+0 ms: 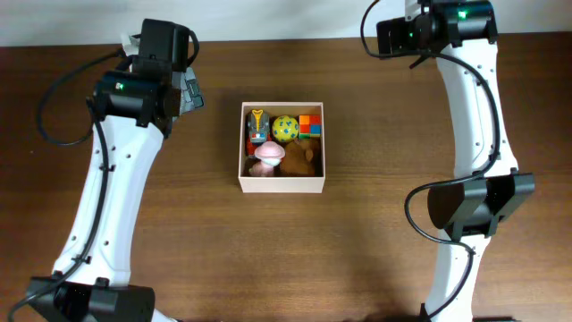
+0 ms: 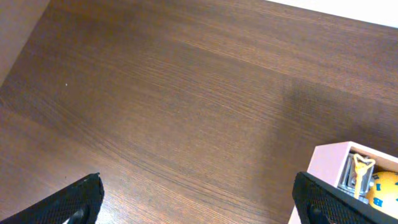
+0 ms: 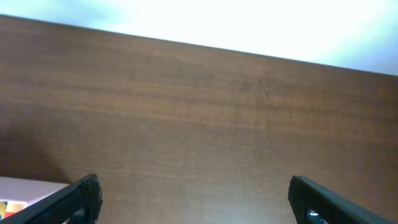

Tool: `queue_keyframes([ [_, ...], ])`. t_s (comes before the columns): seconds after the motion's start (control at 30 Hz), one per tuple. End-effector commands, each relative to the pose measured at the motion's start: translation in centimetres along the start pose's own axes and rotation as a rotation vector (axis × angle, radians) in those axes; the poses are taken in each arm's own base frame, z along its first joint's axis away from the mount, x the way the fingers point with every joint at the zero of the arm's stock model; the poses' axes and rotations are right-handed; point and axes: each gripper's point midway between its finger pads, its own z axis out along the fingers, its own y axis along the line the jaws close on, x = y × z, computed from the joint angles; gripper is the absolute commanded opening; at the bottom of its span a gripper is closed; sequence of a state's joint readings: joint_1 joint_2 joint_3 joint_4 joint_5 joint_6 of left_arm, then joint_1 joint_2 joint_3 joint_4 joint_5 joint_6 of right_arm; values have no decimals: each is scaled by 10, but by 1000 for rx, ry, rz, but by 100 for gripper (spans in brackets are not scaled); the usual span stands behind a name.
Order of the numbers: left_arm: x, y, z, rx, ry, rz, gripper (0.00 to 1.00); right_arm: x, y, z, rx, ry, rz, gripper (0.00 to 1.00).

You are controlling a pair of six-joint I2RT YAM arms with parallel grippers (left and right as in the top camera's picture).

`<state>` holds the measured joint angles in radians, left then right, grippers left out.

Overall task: Pack container
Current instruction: 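Raise the right gripper out of the box and back to the right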

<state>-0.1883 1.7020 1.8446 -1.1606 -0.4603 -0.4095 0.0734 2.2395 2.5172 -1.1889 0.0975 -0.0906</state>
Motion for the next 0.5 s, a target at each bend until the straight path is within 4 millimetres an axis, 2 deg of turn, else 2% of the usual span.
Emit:
queue_keyframes([
  [0.0, 0, 0, 2, -2, 4, -12, 99, -17, -5, -28, 7, -76, 2, 99],
  [0.27, 0, 0, 2, -2, 5, -12, 99, -56, -16, -123, 17, -311, 23, 99],
  [0.47, 0, 0, 2, -2, 4, -12, 99, -56, -23, -195, 27, -417, 32, 99],
])
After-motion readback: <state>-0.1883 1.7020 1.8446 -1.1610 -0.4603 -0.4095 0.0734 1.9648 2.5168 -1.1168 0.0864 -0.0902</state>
